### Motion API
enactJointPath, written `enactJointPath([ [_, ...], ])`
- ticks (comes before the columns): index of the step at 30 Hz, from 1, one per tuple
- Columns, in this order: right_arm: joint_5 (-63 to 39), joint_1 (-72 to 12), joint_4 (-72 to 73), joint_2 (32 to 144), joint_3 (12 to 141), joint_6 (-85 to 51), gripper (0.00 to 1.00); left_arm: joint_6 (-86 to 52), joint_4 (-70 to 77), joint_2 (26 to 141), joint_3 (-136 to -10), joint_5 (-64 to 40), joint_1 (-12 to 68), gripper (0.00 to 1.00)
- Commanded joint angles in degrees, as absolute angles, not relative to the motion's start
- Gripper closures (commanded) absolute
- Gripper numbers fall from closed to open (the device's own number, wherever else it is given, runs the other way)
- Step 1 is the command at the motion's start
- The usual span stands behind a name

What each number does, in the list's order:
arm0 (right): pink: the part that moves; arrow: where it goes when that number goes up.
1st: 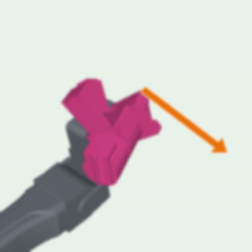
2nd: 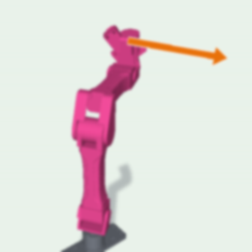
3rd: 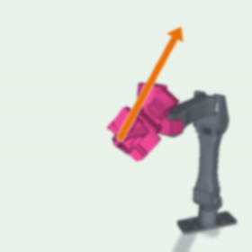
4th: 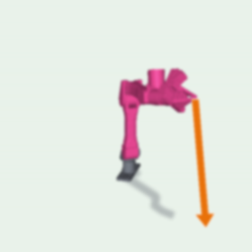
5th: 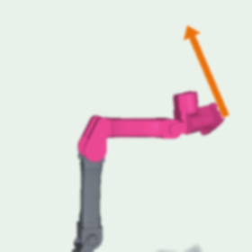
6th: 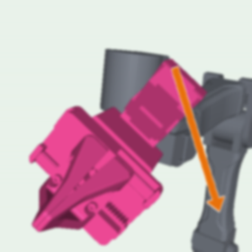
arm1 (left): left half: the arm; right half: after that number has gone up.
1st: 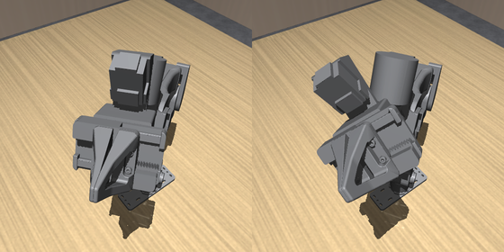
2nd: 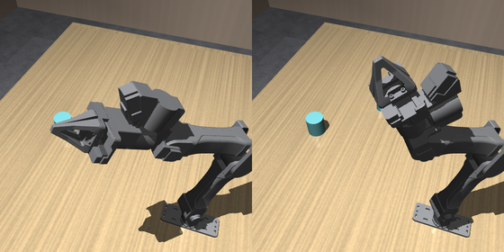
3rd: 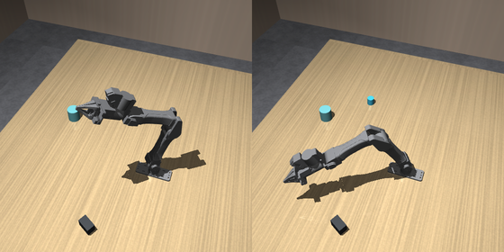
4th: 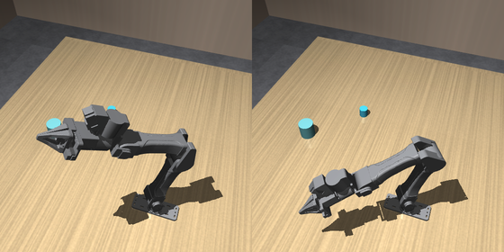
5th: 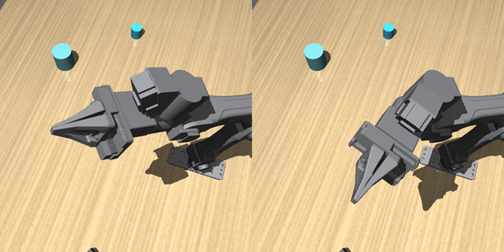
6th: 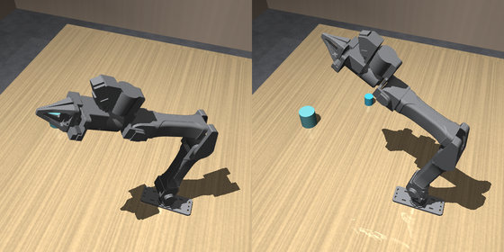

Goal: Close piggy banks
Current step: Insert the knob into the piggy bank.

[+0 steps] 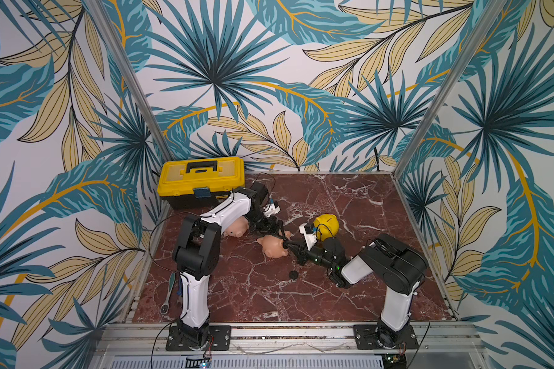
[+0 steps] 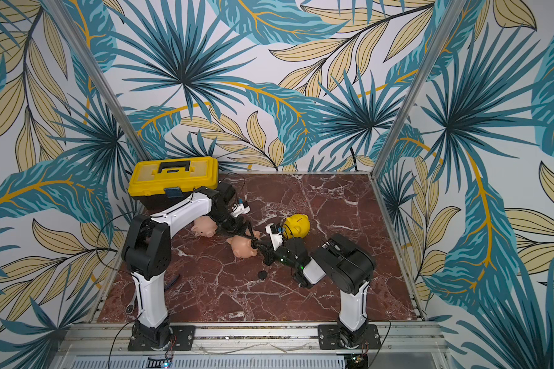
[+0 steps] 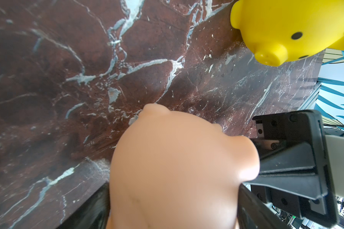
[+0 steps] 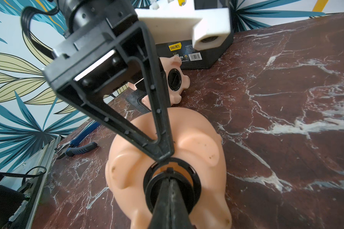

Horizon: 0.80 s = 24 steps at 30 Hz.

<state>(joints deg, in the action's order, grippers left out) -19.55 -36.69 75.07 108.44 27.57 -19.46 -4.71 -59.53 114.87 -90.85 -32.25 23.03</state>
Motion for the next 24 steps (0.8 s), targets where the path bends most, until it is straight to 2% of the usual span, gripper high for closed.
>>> enactJointPath([
  [1, -20.4, -37.28, 73.27, 107.71, 28.01, -17.81, 1.0, -3.7, -61.0, 117.61, -88.77, -32.34, 23.25, 0.13],
  [24, -19.47, -37.33, 74.75, 108.14, 29.17, -17.23, 1.0, -3.77, -61.0, 117.91, -88.86, -32.63, 23.28, 0.13],
])
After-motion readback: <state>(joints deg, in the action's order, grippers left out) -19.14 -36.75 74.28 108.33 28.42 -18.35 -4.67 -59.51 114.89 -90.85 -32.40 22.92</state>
